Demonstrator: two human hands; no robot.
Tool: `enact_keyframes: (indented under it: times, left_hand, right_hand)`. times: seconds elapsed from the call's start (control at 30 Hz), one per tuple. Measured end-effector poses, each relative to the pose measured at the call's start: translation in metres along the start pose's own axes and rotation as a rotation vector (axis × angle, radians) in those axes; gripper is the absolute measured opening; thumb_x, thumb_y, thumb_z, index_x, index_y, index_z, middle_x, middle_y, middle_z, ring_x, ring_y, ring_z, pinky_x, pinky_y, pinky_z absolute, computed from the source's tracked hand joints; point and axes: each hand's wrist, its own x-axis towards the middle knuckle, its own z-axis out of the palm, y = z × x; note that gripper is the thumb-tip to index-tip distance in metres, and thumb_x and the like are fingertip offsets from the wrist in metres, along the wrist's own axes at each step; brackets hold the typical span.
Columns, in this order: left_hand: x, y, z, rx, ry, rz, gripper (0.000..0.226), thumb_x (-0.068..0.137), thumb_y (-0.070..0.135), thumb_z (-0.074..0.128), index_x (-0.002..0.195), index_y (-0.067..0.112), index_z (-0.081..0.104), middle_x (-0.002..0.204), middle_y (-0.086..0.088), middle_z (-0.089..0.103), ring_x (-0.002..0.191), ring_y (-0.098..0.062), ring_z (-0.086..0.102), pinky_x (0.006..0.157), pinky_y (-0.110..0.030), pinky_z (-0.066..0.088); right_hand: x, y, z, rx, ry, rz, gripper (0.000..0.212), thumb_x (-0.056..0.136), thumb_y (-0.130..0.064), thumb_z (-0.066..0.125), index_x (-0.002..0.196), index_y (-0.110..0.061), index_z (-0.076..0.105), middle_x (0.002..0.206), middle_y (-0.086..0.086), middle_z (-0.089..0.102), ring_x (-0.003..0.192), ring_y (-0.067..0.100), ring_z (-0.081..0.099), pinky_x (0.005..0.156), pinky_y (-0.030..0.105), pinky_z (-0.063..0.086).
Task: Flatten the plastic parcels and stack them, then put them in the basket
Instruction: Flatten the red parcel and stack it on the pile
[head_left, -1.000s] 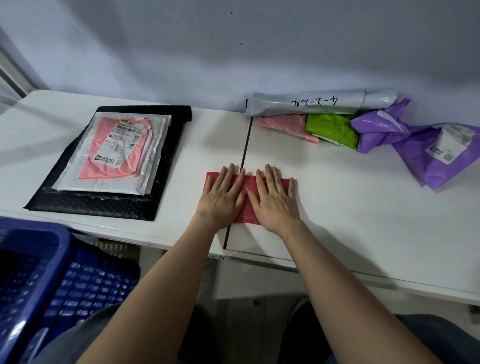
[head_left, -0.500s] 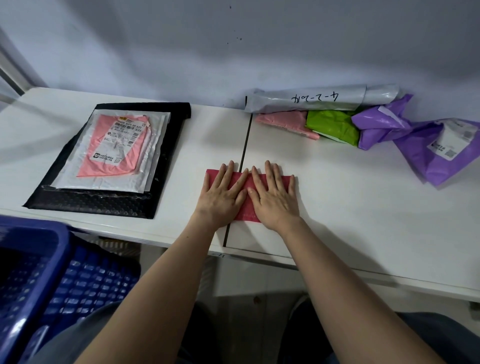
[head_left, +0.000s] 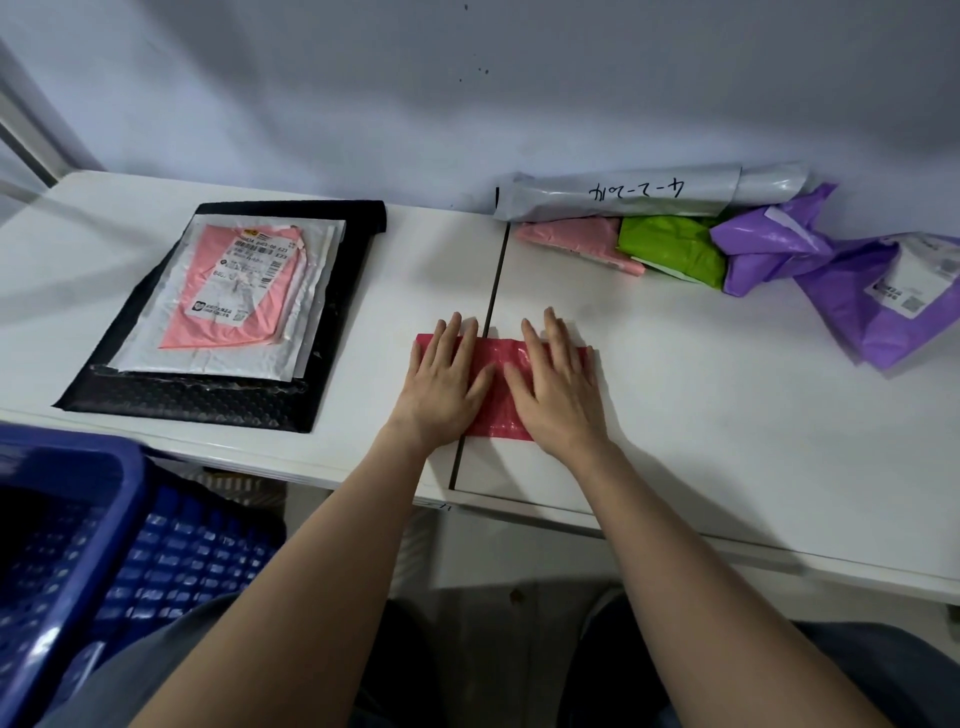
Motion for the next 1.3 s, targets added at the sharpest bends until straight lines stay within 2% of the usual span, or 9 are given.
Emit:
enact_keyframes:
  times: [0.1,0.27,0.43,0.57,0.67,0.83,0.97,1.17,1.3]
  left_hand:
    - [0.003,0.000,-0.009,-0.064,0.034,-0.011,0.064,0.096,0.031,0.041,0.150,0.011,0.013,0.156,-0.008,0.020,0.146,-0.025,0.013,0.119,-0.038,0.006]
    - [0.008,0.003,-0.026,-0.025,0.093,-0.055,0.058,0.085,0.023,0.055,0.141,0.018,0.038,0.132,-0.005,0.049,0.127,-0.027,0.039,0.107,-0.038,0.027]
    - [0.007,0.008,-0.044,-0.051,0.068,-0.051,0.035,0.080,0.018,0.055,0.112,0.027,0.066,0.108,-0.001,0.055,0.107,-0.024,0.049,0.094,-0.038,0.036]
    - [0.009,0.000,-0.072,-0.277,0.224,-0.023,0.027,0.072,0.003,0.059,0.093,0.013,0.072,0.095,-0.001,0.049,0.085,-0.017,0.055,0.080,-0.024,0.050]
    - [0.010,-0.010,-0.099,-0.390,0.368,-0.029,0.024,0.072,-0.010,0.061,0.087,0.005,0.072,0.098,-0.007,0.048,0.080,-0.011,0.053,0.073,-0.005,0.047]
    - [0.003,-0.046,-0.137,-0.189,0.622,-0.107,0.016,0.073,0.013,0.072,0.084,0.024,0.076,0.083,0.002,0.046,0.085,-0.020,0.048,0.078,-0.030,0.038]
    - [-0.011,-0.066,-0.170,-0.349,0.603,-0.271,0.021,0.082,0.019,0.058,0.090,0.031,0.073,0.064,0.007,0.057,0.060,-0.010,0.052,0.060,-0.024,0.038]
    - [-0.023,-0.106,-0.209,-0.976,0.430,-0.361,0.026,0.093,0.020,0.041,0.099,0.017,0.066,0.090,0.000,0.065,0.073,-0.015,0.059,0.058,-0.021,0.047]
    - [-0.024,-0.143,-0.209,-1.020,0.385,-0.334,0.043,0.086,-0.001,0.056,0.127,0.013,0.056,0.101,-0.009,0.065,0.079,-0.019,0.062,0.070,-0.024,0.057]
  right_hand:
    - [0.002,0.000,-0.011,0.283,0.128,0.133,0.054,0.088,-0.018,0.055,0.138,-0.013,0.038,0.153,0.010,0.018,0.141,0.027,0.019,0.113,0.039,0.028]
    - [0.005,0.008,-0.032,0.207,0.147,0.292,0.054,0.076,-0.008,0.059,0.128,-0.010,0.043,0.131,0.013,0.037,0.124,0.031,0.035,0.098,0.037,0.038]
    - [0.010,0.001,-0.044,0.261,0.023,0.381,0.063,0.075,-0.009,0.057,0.132,-0.012,0.031,0.129,0.013,0.044,0.119,0.033,0.044,0.094,0.044,0.042]
    - [0.015,-0.016,-0.058,0.516,-0.008,0.438,0.051,0.076,-0.010,0.054,0.123,-0.019,0.036,0.098,0.005,0.061,0.092,0.029,0.063,0.081,0.039,0.052]
    - [0.021,-0.036,-0.069,0.584,0.068,0.325,0.028,0.079,-0.009,0.056,0.106,-0.015,0.054,0.088,-0.002,0.061,0.082,0.020,0.060,0.069,0.024,0.043]
    - [0.027,-0.085,-0.071,0.631,0.147,-0.011,0.021,0.078,0.005,0.056,0.093,-0.007,0.064,0.080,-0.003,0.060,0.074,0.012,0.054,0.063,0.005,0.037]
    - [0.036,-0.126,-0.051,0.447,0.219,-0.241,0.025,0.077,0.007,0.055,0.092,-0.007,0.069,0.094,0.013,0.063,0.089,0.029,0.057,0.078,0.019,0.041]
    - [0.039,-0.187,-0.026,0.239,0.123,-0.496,0.035,0.083,0.003,0.055,0.114,-0.007,0.067,0.132,0.013,0.052,0.123,0.030,0.045,0.105,0.030,0.036]
    - [0.050,-0.214,0.007,0.048,0.029,-0.598,0.033,0.087,-0.007,0.055,0.119,-0.008,0.063,0.140,0.017,0.047,0.130,0.035,0.040,0.108,0.047,0.038]
